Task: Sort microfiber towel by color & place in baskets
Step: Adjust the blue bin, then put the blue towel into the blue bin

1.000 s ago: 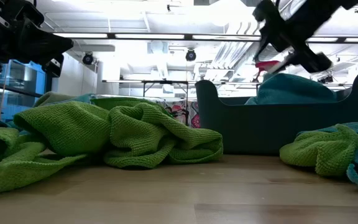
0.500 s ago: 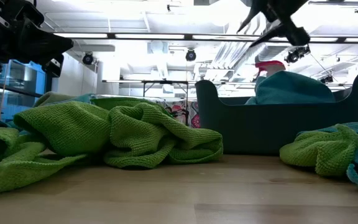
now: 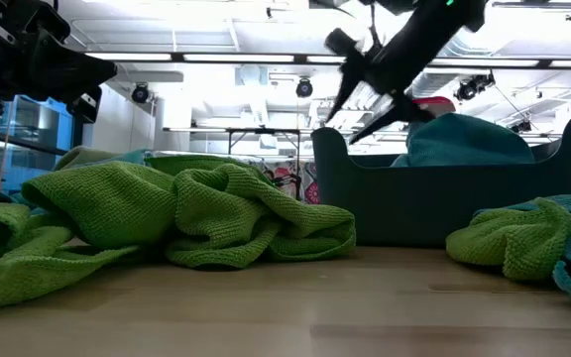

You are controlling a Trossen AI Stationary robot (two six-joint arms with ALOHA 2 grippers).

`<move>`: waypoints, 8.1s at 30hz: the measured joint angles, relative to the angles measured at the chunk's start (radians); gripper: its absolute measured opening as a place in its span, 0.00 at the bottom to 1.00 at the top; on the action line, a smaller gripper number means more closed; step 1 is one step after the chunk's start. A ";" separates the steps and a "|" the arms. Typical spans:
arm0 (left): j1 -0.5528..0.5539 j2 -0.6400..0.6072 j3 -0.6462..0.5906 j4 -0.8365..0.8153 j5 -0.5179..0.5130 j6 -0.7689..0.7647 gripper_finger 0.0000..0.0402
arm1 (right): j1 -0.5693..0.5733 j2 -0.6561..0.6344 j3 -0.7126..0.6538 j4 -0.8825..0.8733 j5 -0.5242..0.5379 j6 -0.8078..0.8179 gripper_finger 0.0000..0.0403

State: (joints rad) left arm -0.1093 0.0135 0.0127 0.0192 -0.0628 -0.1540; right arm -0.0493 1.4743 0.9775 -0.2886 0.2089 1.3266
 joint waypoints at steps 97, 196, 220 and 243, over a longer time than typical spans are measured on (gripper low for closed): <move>0.000 0.000 0.000 0.000 0.000 0.000 0.00 | 0.602 0.233 0.137 -0.612 -0.313 0.037 0.48; 0.000 0.000 0.000 0.000 0.000 0.000 0.00 | 0.582 0.184 0.418 -0.623 -0.358 -0.244 0.13; 0.000 0.000 0.000 0.000 0.000 0.000 0.00 | 0.635 0.189 0.286 -0.578 -0.343 -0.145 0.45; 0.000 0.000 0.000 0.000 0.000 0.000 0.00 | 0.723 0.250 0.210 -0.479 -0.359 0.222 0.46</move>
State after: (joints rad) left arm -0.1093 0.0136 0.0124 0.0192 -0.0631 -0.1539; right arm 0.6739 1.7239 1.1877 -0.7676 -0.1497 1.5482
